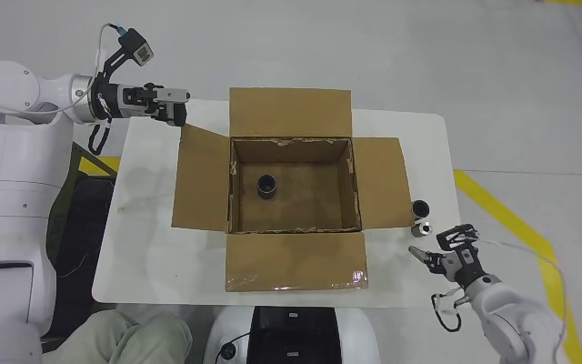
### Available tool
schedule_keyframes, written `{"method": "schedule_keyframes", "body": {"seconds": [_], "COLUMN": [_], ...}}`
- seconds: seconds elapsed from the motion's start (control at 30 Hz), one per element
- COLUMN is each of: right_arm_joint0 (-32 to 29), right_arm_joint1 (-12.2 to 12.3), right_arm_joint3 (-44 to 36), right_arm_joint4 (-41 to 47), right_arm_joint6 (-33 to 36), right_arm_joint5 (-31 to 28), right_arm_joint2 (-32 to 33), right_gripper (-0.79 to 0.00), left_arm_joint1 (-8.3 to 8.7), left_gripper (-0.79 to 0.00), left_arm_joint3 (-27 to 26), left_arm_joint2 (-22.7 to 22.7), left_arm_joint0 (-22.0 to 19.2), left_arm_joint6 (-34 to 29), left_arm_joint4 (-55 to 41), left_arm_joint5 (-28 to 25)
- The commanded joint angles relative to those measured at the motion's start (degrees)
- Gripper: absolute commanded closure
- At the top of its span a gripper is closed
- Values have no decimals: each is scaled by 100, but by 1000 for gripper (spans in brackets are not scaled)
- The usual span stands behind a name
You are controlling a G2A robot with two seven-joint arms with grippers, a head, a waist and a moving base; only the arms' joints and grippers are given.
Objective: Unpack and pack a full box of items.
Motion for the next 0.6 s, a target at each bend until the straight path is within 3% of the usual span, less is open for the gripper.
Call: {"method": "schedule_keyframes", "body": {"seconds": [0.0,0.57], "right_arm_joint0": [93,946], "right_arm_joint1": [2,36], "right_arm_joint3": [173,1318], "right_arm_joint4": [44,100], "right_arm_joint6": [-33,-82], "right_arm_joint5": [23,35], "right_arm_joint2": [-43,-499], "right_gripper": [-785,-785], "left_arm_joint1": [0,0], "left_gripper": [-785,-785], "left_arm_joint3": [0,0], "left_arm_joint2": [0,0], "left_arm_joint0": [0,0], "left_arm_joint6": [0,0], "left_arm_joint4": [0,0], "left_arm_joint5": [0,0]}}
